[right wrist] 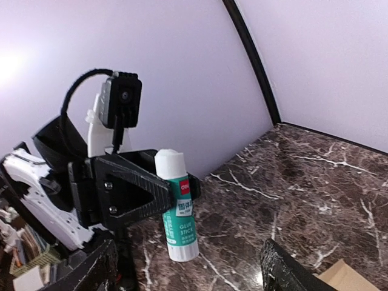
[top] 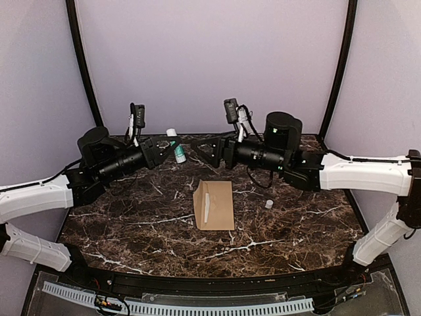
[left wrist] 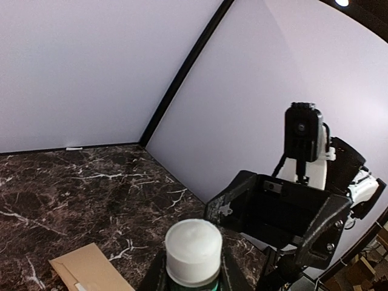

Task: Place the letter into the envelope and seal it
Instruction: Unscrew the solid glue.

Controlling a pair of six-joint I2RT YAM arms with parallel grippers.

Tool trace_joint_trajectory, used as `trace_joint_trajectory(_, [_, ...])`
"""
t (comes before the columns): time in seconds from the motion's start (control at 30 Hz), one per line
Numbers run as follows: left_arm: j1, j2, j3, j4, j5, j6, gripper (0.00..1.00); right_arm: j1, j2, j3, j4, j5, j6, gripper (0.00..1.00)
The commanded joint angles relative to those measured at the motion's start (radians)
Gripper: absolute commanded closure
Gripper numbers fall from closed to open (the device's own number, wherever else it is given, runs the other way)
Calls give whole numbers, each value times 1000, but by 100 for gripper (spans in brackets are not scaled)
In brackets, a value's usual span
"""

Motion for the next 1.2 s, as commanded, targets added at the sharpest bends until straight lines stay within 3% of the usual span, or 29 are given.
trace_joint_trajectory(0.0, [6,9,47,-142,-173,-2,100,80,85,115,-236,225,-142,26])
trace_joint_trajectory(0.53, [6,43,38,-109,-175,-58,100,182,308,369,-396,352,-191,55])
trace_joint_trajectory(0.8, [6,28,28,-110,-194,-53,100,180,326,396,-478,443,-170,57])
trace_joint_trajectory(1.17, [6,-5,13,-103,-195,-7,100,169,285,349,-481,487,-157,48])
